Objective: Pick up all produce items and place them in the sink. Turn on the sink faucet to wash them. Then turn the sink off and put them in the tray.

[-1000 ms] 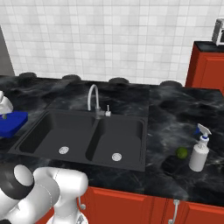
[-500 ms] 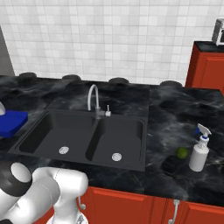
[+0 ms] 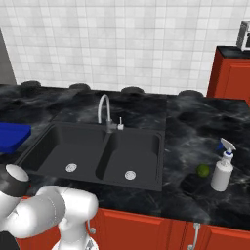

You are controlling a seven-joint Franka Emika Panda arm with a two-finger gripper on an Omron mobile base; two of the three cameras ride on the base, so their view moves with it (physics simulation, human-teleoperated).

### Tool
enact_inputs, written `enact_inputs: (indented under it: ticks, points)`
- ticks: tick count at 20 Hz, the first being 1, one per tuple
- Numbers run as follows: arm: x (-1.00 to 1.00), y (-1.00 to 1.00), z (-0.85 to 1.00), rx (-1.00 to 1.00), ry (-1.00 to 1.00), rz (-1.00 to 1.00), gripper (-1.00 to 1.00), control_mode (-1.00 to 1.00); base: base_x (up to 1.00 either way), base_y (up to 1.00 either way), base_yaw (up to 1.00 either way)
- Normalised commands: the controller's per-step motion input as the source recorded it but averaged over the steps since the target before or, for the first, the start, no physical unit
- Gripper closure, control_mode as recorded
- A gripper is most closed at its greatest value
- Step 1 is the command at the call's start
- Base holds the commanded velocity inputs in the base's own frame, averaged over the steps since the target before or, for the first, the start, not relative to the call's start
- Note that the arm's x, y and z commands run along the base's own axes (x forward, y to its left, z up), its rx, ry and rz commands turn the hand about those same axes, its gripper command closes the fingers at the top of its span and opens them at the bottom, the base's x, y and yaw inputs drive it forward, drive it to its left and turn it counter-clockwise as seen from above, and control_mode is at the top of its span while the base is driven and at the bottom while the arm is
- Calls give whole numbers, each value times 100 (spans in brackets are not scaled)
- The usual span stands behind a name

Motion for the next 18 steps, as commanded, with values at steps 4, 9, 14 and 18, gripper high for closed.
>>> enact_inputs:
  ticks: [4,9,14,18]
  points:
    - [0,72,-15,-5,0,32,-100,-100,0,0,0]
    - [-9,64,-13,-2,0,26,-100,-100,0,0,0]
    - [-8,60,-17,0,0,22,-100,-100,0,0,0]
    - [0,57,-19,0,0,20,-100,-100,0,0,0]
